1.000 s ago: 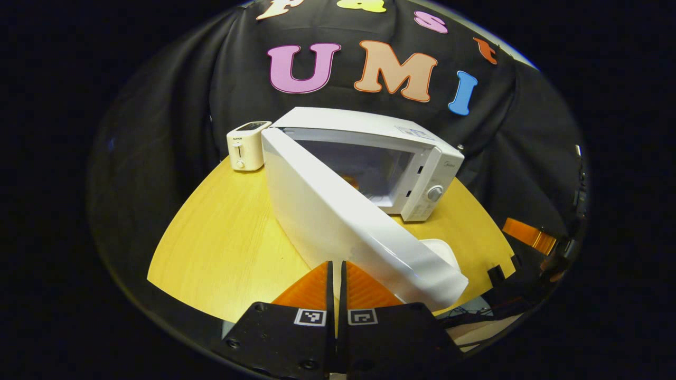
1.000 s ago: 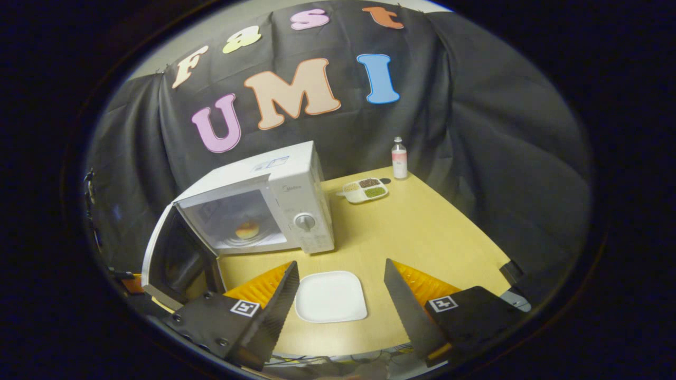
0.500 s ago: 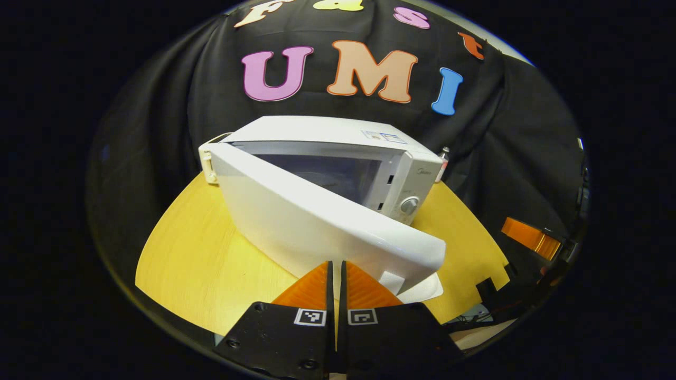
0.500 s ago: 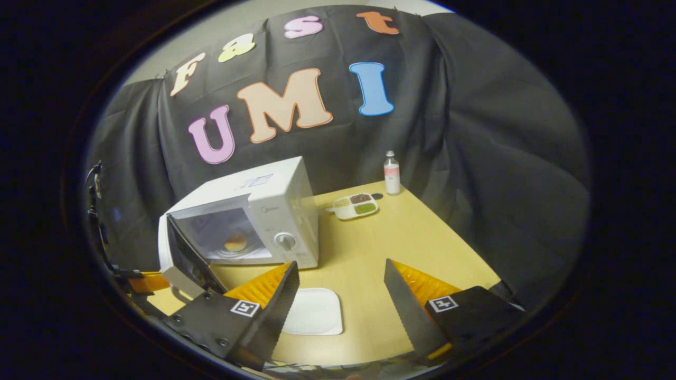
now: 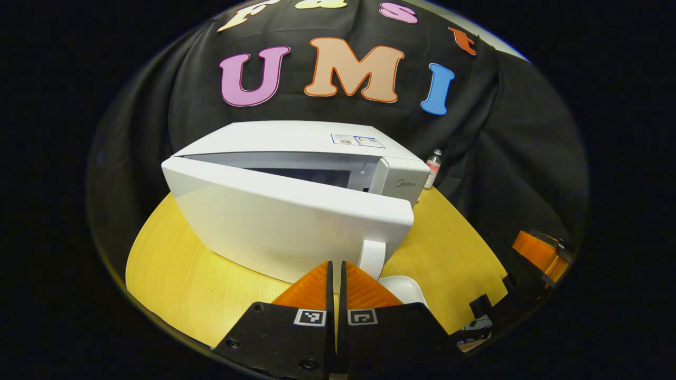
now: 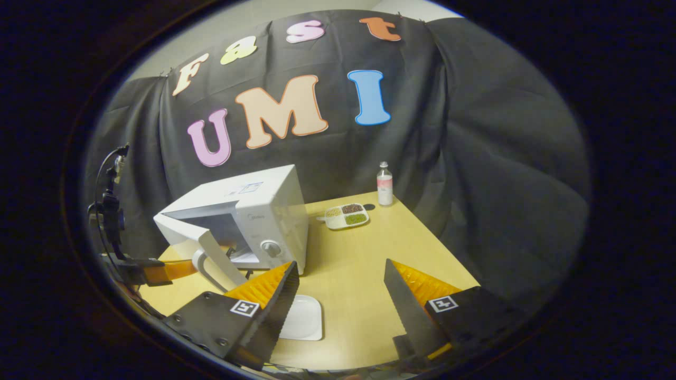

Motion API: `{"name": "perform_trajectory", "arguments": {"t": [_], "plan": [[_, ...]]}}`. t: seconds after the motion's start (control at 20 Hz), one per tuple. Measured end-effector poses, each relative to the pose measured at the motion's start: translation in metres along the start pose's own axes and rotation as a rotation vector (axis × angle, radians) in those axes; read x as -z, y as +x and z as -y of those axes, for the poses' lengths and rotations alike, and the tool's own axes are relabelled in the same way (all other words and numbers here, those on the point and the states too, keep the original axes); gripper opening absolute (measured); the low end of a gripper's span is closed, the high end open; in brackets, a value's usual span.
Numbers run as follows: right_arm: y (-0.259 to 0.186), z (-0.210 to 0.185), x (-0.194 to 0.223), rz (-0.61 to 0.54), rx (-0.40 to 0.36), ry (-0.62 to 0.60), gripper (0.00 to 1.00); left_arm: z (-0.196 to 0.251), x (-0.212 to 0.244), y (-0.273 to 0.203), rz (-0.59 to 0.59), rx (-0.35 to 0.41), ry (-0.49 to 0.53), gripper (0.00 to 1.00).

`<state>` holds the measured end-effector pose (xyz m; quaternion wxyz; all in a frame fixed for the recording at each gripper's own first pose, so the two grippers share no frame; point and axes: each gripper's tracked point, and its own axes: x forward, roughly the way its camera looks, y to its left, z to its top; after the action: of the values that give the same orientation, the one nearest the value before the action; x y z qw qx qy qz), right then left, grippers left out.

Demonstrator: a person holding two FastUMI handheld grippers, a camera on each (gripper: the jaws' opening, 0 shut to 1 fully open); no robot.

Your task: Open the microwave oven with the left hand, put the food in, and close the microwave oven.

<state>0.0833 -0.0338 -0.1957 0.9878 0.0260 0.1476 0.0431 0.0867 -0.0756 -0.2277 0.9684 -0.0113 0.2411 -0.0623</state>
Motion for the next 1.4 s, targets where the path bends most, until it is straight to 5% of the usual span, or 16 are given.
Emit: {"name": "perform_trajectory", "arguments": {"t": [0.4, 0.45, 1.4], "plan": [[-0.004, 0.031, -0.018, 0.070, 0.071, 0.062, 1.00, 0.011, -0.030, 0.027, 0.055, -0.014, 0.023, 0.01], [-0.006, 0.032, -0.021, 0.084, 0.072, 0.069, 0.92, 0.011, -0.032, 0.031, 0.059, -0.013, 0.015, 0.01], [0.003, 0.036, -0.023, 0.099, 0.088, 0.083, 0.92, 0.007, -0.070, 0.067, 0.114, -0.050, -0.038, 0.01]]}}
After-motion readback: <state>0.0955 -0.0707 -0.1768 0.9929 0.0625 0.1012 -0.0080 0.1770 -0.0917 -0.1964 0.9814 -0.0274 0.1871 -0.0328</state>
